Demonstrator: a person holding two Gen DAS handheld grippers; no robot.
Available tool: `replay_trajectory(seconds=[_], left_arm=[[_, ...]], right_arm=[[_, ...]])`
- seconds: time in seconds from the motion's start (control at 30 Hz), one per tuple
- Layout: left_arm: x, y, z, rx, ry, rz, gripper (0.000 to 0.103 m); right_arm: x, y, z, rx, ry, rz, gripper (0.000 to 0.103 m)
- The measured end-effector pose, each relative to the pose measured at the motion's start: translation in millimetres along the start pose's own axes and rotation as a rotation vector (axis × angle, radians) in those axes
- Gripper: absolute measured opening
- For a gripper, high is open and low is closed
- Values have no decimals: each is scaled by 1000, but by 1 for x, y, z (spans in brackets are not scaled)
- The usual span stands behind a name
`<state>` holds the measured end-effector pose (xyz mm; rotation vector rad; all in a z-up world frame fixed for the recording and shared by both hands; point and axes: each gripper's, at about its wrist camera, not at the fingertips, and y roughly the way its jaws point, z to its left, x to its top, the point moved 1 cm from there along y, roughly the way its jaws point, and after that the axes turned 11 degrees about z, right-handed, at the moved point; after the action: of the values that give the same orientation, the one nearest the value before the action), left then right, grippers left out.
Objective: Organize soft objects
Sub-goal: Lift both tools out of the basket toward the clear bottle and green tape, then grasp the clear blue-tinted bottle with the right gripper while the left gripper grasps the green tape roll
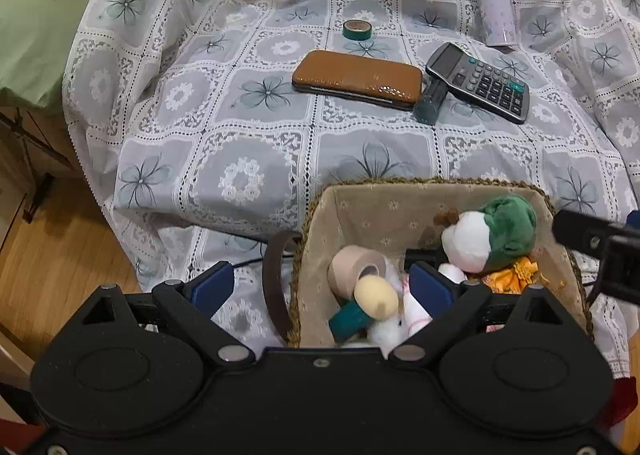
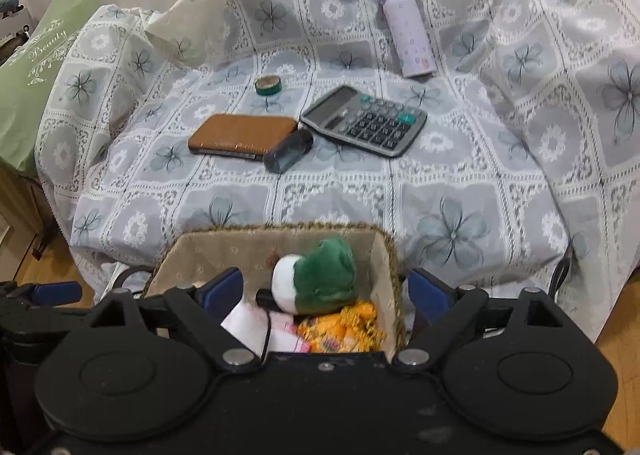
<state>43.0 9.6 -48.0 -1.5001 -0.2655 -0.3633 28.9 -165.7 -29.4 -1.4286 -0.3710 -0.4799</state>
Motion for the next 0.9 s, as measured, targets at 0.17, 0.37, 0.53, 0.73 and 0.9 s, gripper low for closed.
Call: replay_trajectory(seconds=[0.17, 0.37, 0.53, 0.73, 0.9], left_arm=[[16, 9, 6, -10, -20, 30, 92], [34, 19, 11, -19, -32, 46, 92], [51, 31, 13, -17, -39, 63, 91], [72, 43, 11, -10, -30, 71, 91], [91, 55, 11, -10, -26, 76, 91]], right_arm=[[17, 6, -3, -2, -9, -6, 91], [37, 18, -3, -6, -40, -16, 91], [58, 37, -1, -8, -81, -13, 91], [82, 63, 5, -14, -144, 2, 90], [99, 82, 10, -31, -223, -7, 90]])
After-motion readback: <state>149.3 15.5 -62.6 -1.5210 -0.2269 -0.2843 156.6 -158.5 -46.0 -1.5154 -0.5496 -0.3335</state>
